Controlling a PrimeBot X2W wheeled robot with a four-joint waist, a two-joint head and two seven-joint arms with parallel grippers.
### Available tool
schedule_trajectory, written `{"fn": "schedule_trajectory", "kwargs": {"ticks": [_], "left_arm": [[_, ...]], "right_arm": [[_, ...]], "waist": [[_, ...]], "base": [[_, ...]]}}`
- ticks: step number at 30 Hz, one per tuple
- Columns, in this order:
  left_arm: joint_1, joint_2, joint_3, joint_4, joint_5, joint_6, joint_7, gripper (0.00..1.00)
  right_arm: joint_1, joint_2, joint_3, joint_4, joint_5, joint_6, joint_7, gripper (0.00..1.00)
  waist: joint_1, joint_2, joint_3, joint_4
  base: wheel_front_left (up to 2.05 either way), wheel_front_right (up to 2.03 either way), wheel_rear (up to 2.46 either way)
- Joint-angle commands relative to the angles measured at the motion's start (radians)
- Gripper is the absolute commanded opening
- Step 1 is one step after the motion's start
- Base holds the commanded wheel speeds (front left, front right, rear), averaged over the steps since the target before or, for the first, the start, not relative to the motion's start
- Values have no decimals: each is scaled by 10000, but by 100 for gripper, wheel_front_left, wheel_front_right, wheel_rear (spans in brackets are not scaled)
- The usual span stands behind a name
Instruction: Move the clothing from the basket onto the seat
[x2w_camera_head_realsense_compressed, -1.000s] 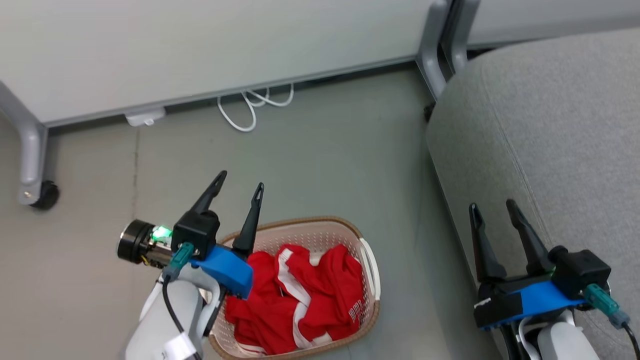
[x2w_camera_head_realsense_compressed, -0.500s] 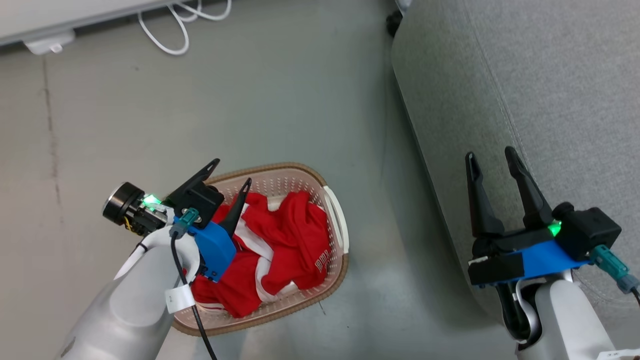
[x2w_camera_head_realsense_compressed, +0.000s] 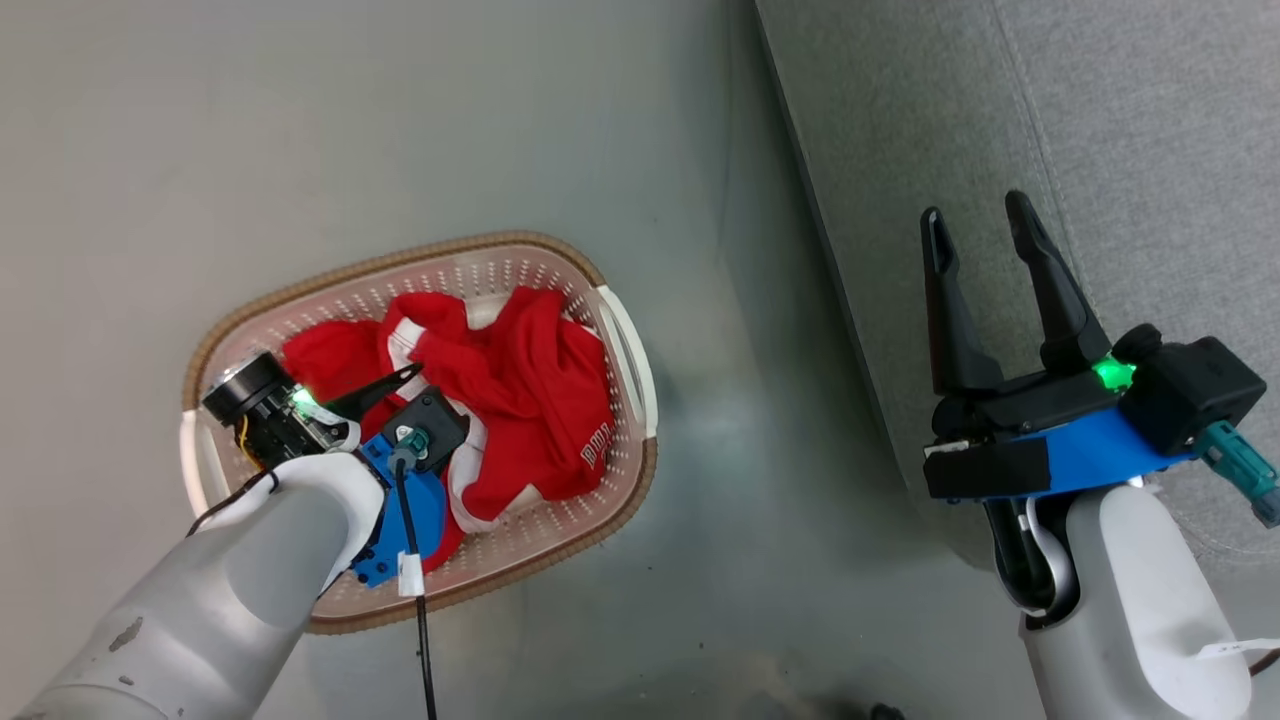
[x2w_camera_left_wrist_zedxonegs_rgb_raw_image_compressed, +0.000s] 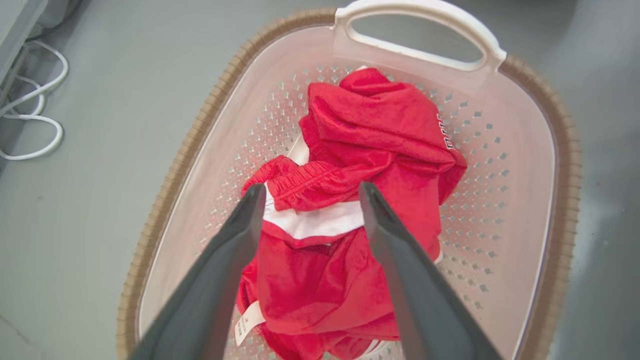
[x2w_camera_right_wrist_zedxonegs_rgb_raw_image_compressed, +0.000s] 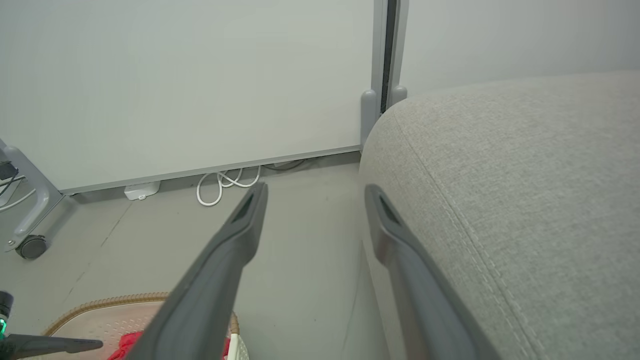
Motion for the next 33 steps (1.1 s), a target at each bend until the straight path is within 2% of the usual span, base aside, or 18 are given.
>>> {"fn": "schedule_trajectory", "kwargs": {"ticks": [1,4,8,20,25,32,33], "left_arm": [[-247,102,-101,44,-74,-7,46,100],[-535,246,-711,136,-359,-7,362,100],[-713,438,-989,133,-406,-7,1029,100],[-962,973,-1030,-436,12,-8,3391,100],[-1213,1145,-1033,-485,241,-8,3941,100],[-1435,1097,-1034,-389,500,-8,4444,100],[-1436,1091,-1034,-389,512,-8,4490,85]], "right_arm": [[-169,-32,15,-60,55,4,-7,100],[-341,-30,42,-131,81,4,-7,100],[-503,-30,57,-218,158,4,-7,100],[-1017,-30,9,-503,348,4,-7,100],[-1217,-30,-20,-643,399,4,-6,100],[-1320,-30,-65,-770,493,4,-7,100],[-1337,-30,-74,-774,488,4,-7,100]], "waist": [[-2,0,335,-146],[-2,0,734,-223],[-2,0,1230,-295],[-2,0,2525,-432],[-2,0,3074,-474],[-2,0,3516,-461],[-2,0,3540,-460]], "base": [[0,0,0],[0,0,0],[0,0,0],[0,0,0],[0,0,0],[0,0,0],[0,0,0]]}}
